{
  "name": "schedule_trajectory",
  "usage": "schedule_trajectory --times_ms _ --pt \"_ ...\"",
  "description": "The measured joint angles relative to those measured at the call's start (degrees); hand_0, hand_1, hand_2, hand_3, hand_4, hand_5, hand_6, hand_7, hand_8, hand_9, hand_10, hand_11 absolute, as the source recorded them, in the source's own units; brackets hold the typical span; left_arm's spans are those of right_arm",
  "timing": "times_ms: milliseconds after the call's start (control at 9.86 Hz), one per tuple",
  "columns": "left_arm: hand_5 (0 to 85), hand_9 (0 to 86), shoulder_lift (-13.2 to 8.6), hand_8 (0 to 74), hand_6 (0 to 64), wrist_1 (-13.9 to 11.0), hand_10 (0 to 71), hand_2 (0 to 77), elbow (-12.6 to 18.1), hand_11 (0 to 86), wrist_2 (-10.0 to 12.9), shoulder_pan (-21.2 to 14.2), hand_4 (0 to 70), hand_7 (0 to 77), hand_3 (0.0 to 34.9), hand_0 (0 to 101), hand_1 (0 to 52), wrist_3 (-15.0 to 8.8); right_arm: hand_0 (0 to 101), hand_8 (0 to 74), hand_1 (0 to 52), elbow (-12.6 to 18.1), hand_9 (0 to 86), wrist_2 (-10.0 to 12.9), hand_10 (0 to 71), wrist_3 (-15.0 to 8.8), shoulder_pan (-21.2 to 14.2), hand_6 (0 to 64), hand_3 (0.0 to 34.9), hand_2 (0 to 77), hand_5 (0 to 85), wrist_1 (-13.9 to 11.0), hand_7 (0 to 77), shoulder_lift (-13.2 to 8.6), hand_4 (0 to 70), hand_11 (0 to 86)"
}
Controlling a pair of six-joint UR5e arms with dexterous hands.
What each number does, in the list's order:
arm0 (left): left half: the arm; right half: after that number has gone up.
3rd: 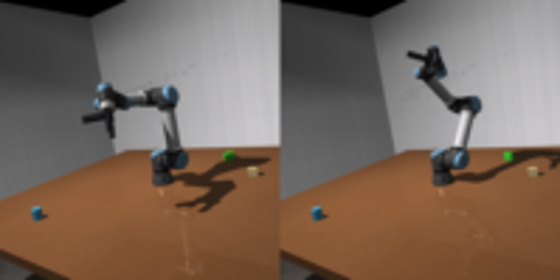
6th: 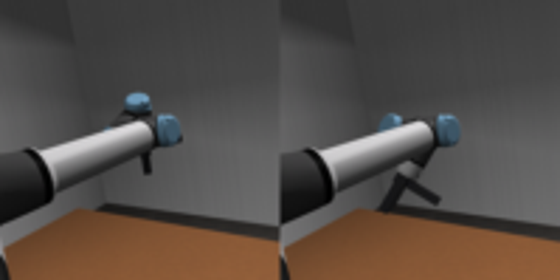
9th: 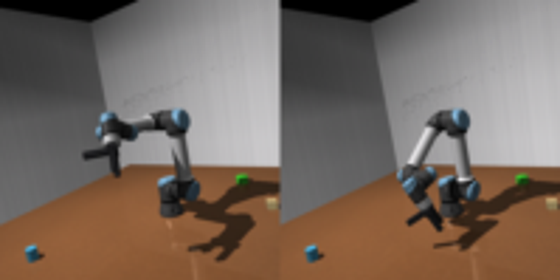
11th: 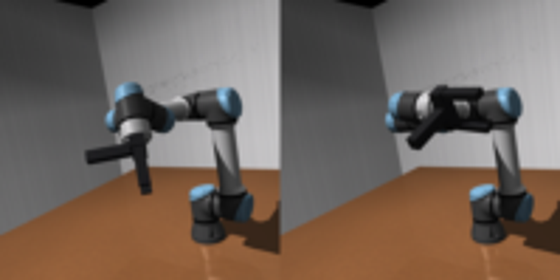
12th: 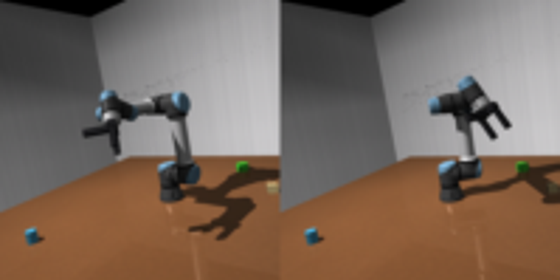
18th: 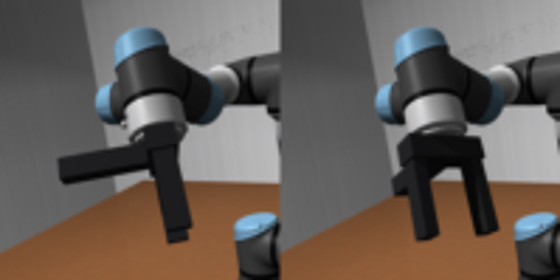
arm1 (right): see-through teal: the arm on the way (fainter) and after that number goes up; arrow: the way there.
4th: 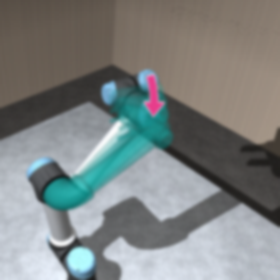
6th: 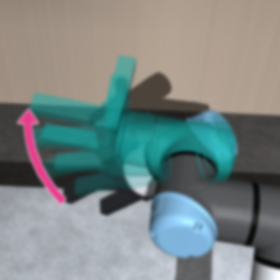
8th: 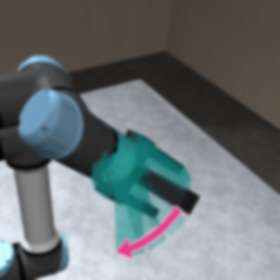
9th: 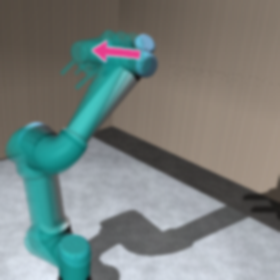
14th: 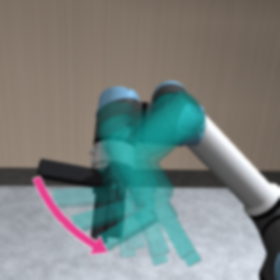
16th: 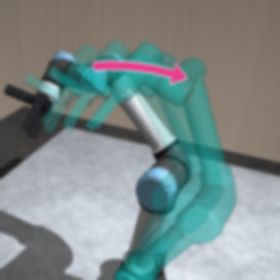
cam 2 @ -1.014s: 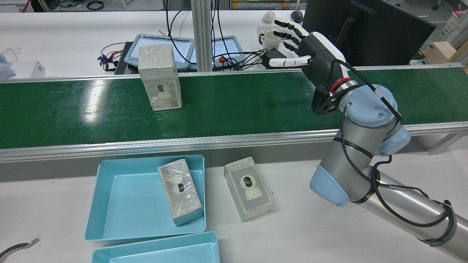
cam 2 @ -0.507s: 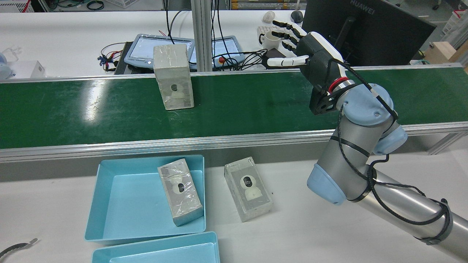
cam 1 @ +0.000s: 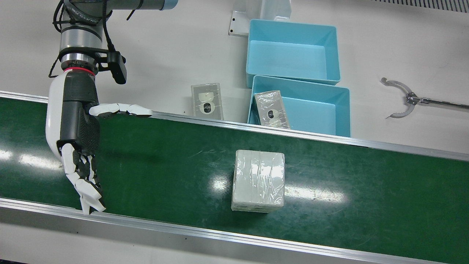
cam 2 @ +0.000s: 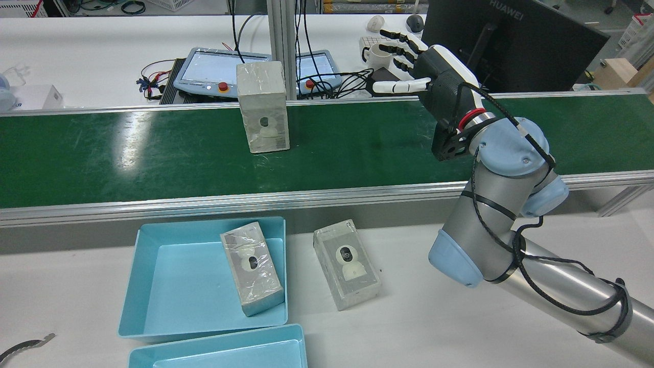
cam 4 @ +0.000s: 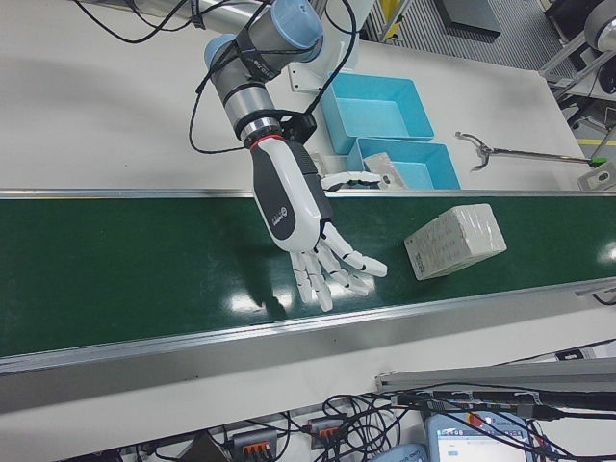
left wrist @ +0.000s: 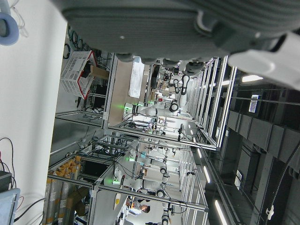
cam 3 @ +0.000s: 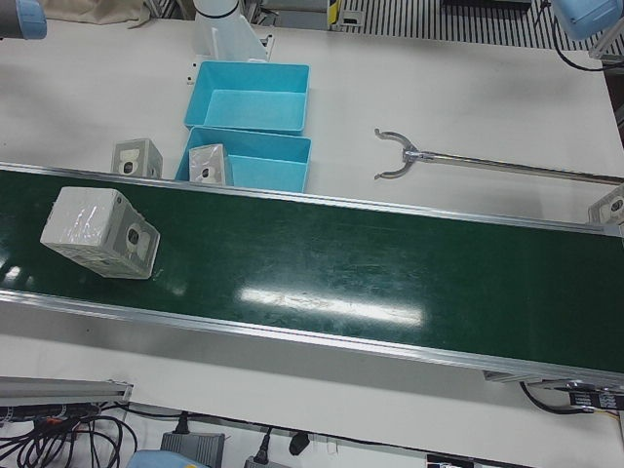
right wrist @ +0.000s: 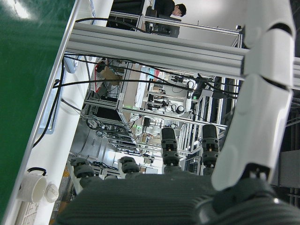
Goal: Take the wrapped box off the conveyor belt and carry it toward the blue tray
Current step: 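Move the open right hand toward the wrapped white box on the belt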
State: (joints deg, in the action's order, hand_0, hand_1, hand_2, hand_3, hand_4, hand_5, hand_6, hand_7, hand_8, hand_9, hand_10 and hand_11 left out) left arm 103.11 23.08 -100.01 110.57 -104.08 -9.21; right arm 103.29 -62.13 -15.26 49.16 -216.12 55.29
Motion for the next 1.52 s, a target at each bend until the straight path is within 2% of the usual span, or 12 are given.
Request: schedule_trajectory --times_ms 507,812,1217,1319,1522 --pt "0.5 0.5 0.0 0.0 0.0 0.0 0.5 1.1 0.0 0.0 0.0 0.0 0.5 0.5 0.0 0 0.0 0.0 43 1.6 10.4 -0.24 6.5 -0.01 4.4 0.07 -0.29 0.0 30.0 14.2 20.7 0.08 19.1 -0.02 7.6 6.5" --pt "0.5 0.0 0.0 0.5 0.0 0.0 0.5 1.1 0.0 0.0 0.0 0.0 0.0 0.5 0.0 0 0.0 0.0 43 1.6 10.4 -1.93 6.5 -0.01 4.4 -0.01 -0.37 0.0 30.0 14.2 21.8 1.48 20.2 -0.57 9.8 6.5" --pt "0.5 0.5 0.0 0.0 0.0 0.0 0.0 0.5 0.0 0.0 0.0 0.0 0.0 0.5 0.0 0 0.0 0.0 43 1.6 10.4 -4.25 6.5 -0.04 4.4 0.06 -0.99 0.0 30.0 15.3 21.8 2.37 20.2 -1.95 9.3 6.5" --pt "0.5 0.5 0.0 0.0 0.0 0.0 0.0 1.1 0.0 0.0 0.0 0.0 0.0 0.5 0.0 0 0.0 0.0 45 1.6 13.6 -4.98 6.5 -0.12 4.4 0.02 -1.18 0.0 30.0 16.4 20.7 3.27 20.2 -2.21 7.1 6.5" --pt "0.5 0.5 0.0 0.0 0.0 0.0 0.5 0.5 0.0 0.0 0.0 0.0 0.0 0.5 0.0 0 0.0 0.0 45 1.6 12.5 -5.92 6.5 -0.23 4.4 -0.02 -1.47 0.0 30.0 16.4 20.2 4.52 20.2 -2.43 7.6 6.5"
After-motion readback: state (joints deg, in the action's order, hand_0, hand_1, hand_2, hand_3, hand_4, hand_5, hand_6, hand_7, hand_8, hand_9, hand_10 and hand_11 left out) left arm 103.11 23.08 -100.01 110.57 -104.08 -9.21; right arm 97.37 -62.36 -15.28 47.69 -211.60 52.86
